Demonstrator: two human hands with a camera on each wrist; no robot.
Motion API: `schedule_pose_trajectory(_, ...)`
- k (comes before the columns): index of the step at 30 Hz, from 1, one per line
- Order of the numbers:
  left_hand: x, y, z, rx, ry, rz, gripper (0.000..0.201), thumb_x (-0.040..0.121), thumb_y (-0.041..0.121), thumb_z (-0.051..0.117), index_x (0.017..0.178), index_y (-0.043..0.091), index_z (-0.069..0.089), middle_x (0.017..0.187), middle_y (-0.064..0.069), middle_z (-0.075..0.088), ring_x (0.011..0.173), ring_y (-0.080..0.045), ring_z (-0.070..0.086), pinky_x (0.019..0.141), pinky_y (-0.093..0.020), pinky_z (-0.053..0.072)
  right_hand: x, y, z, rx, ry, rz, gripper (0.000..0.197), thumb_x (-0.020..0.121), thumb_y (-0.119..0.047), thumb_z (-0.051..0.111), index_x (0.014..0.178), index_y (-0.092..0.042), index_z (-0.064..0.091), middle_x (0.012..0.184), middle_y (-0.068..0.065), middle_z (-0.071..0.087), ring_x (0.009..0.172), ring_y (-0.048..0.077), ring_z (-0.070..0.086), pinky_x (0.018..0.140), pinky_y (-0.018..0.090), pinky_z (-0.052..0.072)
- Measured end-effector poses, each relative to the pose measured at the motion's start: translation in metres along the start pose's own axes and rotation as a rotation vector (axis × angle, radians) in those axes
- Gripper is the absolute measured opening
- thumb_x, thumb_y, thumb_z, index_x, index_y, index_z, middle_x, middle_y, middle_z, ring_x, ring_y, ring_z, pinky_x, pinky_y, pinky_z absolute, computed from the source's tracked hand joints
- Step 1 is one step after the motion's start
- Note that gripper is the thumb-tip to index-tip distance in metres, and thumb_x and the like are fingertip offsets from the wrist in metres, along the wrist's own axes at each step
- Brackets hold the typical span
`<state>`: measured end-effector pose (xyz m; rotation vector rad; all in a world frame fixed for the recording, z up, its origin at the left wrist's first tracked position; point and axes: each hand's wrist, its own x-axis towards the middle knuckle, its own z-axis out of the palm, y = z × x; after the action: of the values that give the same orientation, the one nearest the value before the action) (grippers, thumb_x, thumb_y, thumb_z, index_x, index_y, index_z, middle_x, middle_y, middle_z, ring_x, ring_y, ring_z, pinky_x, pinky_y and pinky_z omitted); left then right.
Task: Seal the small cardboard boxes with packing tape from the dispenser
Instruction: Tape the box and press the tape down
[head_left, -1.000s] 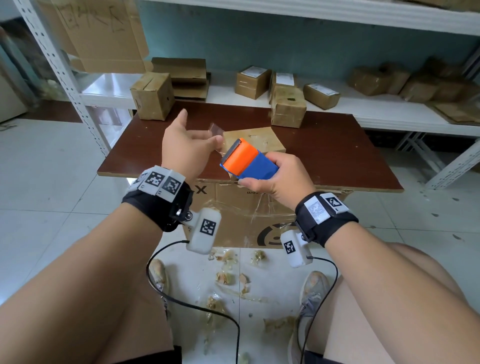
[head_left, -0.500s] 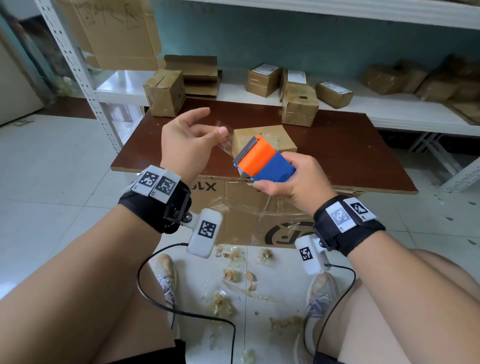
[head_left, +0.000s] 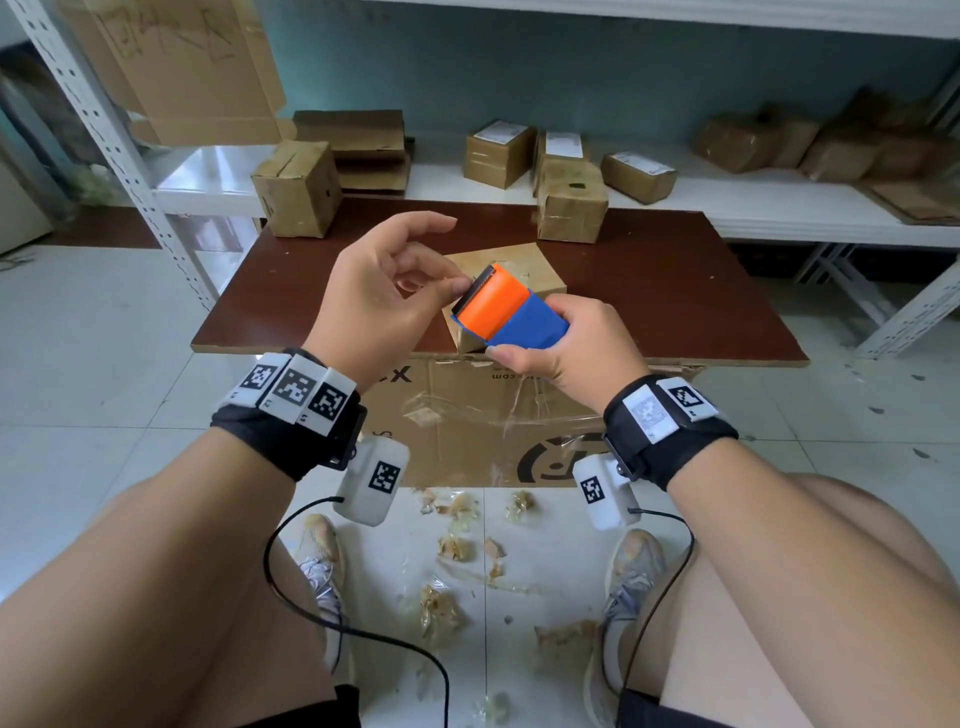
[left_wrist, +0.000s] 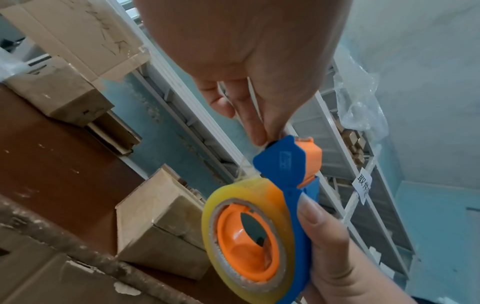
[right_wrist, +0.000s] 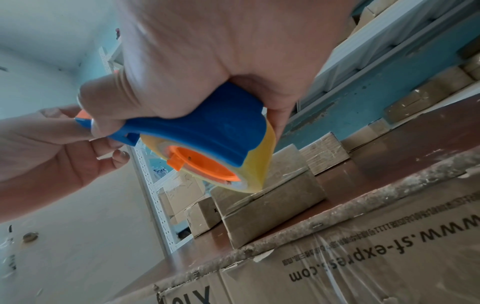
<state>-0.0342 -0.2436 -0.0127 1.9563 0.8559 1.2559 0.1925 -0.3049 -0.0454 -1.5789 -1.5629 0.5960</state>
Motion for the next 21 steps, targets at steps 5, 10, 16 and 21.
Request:
schedule_pose_trajectory(5,-0.002,0.000,-0.001,-0.020,-0.078,0.036,0.038,0.094,0.006,0.080,0.126,0.013,0.062,0.093,0.002,0.081,0.087,-0.010,0.074,0.084,-0.022,0.052,0.000,0.004,-0.005,-0.051,-0.031,-0.033,0.044,0.071,-0.048,0.095,0.068,-0.029,0.055,0.058,-0.016,0.053,0.055,0.002,0.044,0.054,0.016,0.036)
schedule_pose_trajectory(10,-0.005,0.002,0.001,-0.035,-0.042,0.036,0.038,0.094,0.009,0.081,0.127,0.014,0.062,0.093,-0.001,0.081,0.087,-0.013,0.076,0.085,-0.031,0.059,0.004,0.008,0.002,-0.106,-0.088,-0.066,0.049,0.067,-0.069,0.088,0.084,-0.030,0.065,0.073,-0.007,0.065,0.066,0.012,0.060,0.065,0.041,0.052)
schedule_pose_trajectory(16,-0.008,0.004,0.006,-0.093,0.042,-0.069,0.043,0.094,0.010,0.082,0.131,0.011,0.061,0.091,-0.001,0.081,0.083,-0.022,0.077,0.081,-0.041,0.065,0.008,0.008,0.011,-0.270,-0.104,-0.088,0.068,0.063,-0.085,0.073,0.099,-0.027,0.065,0.081,-0.005,0.069,0.076,0.017,0.067,0.070,0.047,0.058)
schedule_pose_trajectory(21,-0.009,0.003,0.008,-0.175,0.012,-0.151,0.047,0.098,0.000,0.073,0.140,0.009,0.055,0.104,-0.007,0.082,0.089,-0.023,0.078,0.080,-0.045,0.067,0.007,0.005,0.015,-0.207,-0.081,-0.029,0.046,0.073,-0.066,0.087,0.085,-0.028,0.063,0.074,-0.007,0.066,0.068,0.013,0.061,0.067,0.043,0.054)
